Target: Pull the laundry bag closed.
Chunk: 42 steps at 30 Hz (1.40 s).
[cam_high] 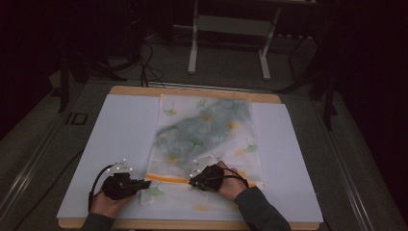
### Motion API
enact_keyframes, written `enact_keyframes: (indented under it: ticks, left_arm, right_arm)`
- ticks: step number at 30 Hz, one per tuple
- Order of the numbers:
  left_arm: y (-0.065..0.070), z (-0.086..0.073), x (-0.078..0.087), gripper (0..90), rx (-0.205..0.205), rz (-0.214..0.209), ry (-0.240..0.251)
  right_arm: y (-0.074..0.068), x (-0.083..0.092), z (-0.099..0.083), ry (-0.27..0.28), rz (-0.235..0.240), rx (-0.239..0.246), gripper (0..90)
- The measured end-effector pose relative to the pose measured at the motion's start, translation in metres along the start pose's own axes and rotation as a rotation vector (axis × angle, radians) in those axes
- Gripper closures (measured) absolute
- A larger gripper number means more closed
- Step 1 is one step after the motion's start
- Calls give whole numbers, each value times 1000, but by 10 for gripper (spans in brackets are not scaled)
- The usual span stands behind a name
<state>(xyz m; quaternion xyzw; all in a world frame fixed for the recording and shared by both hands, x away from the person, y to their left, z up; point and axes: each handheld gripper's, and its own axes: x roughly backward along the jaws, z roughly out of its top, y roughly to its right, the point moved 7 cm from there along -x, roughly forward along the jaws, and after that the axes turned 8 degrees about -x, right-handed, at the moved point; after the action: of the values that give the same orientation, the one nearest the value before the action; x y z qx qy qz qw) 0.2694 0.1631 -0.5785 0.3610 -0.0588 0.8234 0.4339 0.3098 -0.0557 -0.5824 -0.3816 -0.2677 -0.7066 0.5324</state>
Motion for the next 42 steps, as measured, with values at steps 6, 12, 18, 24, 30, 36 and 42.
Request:
enact_keyframes:
  ticks: [6,12,18,24,30,36,42]
  left_arm:
    - [0,0,0,886,3,-3,4]
    - [0,0,0,886,3,-2,3]
    - [0,0,0,886,3,0,0]
    - [0,-1,0,886,6,2,-4]
    - [0,-1,0,886,8,2,-5]
    - [-1,-1,0,886,7,3,-4]
    - [0,-1,-1,886,6,2,-4]
  right_arm:
    - [2,3,-3,-14,0,-1,863]
    - [5,6,-5,-12,-2,-5,900]
    - [6,5,-4,-15,-7,-7,900]
    - [8,2,-2,-12,1,-22,880]
    - [11,-1,2,-21,14,-33,891]
    - [11,1,2,-35,-6,-19,900]
    - [11,3,-1,-31,-44,4,900]
